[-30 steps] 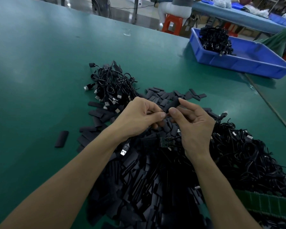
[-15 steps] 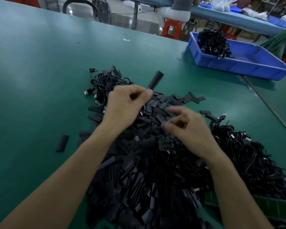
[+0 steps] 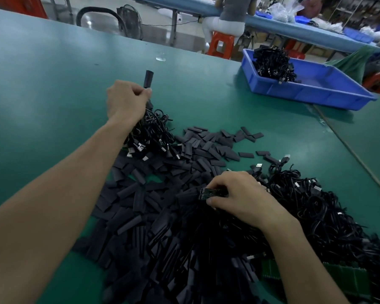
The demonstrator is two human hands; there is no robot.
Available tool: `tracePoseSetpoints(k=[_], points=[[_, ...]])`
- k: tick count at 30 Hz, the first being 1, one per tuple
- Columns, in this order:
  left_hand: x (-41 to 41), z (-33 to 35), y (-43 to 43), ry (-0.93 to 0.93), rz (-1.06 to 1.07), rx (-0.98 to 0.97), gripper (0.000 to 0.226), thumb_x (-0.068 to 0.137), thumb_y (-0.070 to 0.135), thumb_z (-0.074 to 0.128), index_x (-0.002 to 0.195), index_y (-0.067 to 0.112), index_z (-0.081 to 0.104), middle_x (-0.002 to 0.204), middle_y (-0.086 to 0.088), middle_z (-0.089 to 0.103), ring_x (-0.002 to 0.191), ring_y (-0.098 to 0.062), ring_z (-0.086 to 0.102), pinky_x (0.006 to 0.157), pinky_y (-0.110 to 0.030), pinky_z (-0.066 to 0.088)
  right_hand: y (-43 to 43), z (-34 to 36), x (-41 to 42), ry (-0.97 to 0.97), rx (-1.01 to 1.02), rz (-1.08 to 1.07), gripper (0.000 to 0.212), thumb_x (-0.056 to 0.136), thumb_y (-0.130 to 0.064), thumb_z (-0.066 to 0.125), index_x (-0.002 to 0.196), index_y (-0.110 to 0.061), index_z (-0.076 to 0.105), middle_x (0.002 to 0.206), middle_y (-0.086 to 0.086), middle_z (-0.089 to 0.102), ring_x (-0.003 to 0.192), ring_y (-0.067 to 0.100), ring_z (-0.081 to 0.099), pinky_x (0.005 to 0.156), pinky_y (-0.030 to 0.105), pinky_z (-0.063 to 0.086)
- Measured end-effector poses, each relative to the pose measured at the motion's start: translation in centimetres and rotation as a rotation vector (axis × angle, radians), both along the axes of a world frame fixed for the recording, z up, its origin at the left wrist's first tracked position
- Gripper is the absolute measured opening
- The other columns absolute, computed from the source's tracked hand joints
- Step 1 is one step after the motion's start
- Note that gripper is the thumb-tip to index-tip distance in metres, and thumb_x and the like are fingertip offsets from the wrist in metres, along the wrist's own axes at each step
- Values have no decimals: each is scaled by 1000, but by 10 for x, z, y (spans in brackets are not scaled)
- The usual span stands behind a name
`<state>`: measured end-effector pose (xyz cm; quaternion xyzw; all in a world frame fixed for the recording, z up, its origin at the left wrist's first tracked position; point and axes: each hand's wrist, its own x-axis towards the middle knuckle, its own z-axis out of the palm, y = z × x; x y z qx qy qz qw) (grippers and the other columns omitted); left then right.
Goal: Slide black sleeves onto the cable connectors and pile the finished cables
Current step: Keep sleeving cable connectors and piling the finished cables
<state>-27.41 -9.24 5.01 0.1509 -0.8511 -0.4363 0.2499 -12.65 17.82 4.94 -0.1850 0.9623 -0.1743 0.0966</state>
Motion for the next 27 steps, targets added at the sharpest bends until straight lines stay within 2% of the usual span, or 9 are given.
tracePoseSetpoints(k=[3, 6, 10, 13, 15, 17, 21, 23, 27], points=[[-5, -8, -3, -143, 90, -86, 26, 93, 45, 66, 104, 25, 78, 101, -5, 75, 97, -29, 69, 86, -39, 53, 4, -1, -1, -1, -113, -17, 2, 89, -36, 72, 89, -36, 70, 88, -16, 58, 87, 1, 54, 82, 28, 45], [-6, -17, -5, -262, 154, -172, 31, 91, 49, 67, 108, 24, 76, 112, -11, 72, 108, -37, 66, 87, -43, 49, 8, -3, -2, 13, -212, -42, 5, 90, -32, 72, 87, -37, 71, 90, -16, 61, 88, 0, 56, 82, 24, 46], [-3, -19, 0, -181, 180, -137, 37, 90, 49, 69, 109, 18, 63, 111, -6, 69, 105, -33, 63, 80, -42, 42, 8, -2, -4, 129, -324, -94, 11, 87, -25, 77, 90, -34, 73, 87, -14, 63, 85, -2, 58, 75, 10, 41], [12, -13, 15, 3, 141, -91, 24, 95, 42, 63, 104, 20, 61, 100, 3, 66, 90, -20, 61, 74, -35, 39, 5, 0, -6, 203, -522, -182, 20, 82, -23, 82, 83, -37, 68, 77, -15, 68, 71, 0, 62, 68, 10, 47], [31, -7, 34, 133, -2, -67, 21, 97, 40, 61, 93, 21, 64, 82, 7, 65, 71, -6, 59, 68, -26, 41, 2, 2, -9, 205, -694, -264, 20, 79, -24, 84, 81, -35, 68, 75, -14, 71, 67, 6, 66, 65, 18, 53], [53, -3, 54, 213, -297, -4, 28, 96, 42, 61, 81, 18, 63, 69, 7, 63, 56, 1, 56, 57, -14, 43, -2, 3, -12, 172, -879, -341, 19, 77, -22, 85, 81, -29, 69, 76, -5, 73, 70, 17, 70, 65, 24, 55], [90, -9, 82, 21, -819, 260, 25, 84, 47, 73, 91, 25, 67, 79, 10, 70, 69, -4, 65, 59, -18, 52, -3, 0, -12, 48, -1098, -391, 9, 82, -17, 79, 80, -18, 70, 74, 5, 73, 66, 15, 65, 56, 18, 49], [98, -18, 93, -19, -908, 396, 21, 81, 36, 80, 89, 23, 66, 76, 11, 68, 67, -5, 61, 62, -16, 48, -2, -4, -13, 18, -1109, -388, 7, 88, -14, 73, 83, -17, 69, 74, 2, 69, 65, 10, 59, 57, 17, 47], [107, -28, 106, -46, -923, 605, 28, 71, 38, 78, 76, 18, 59, 64, 9, 54, 61, -16, 43, 57, -25, 36, -6, -8, -15, -56, -1175, -365, 9, 94, -12, 65, 87, -18, 65, 75, -6, 64, 66, 3, 55, 62, 15, 46]])
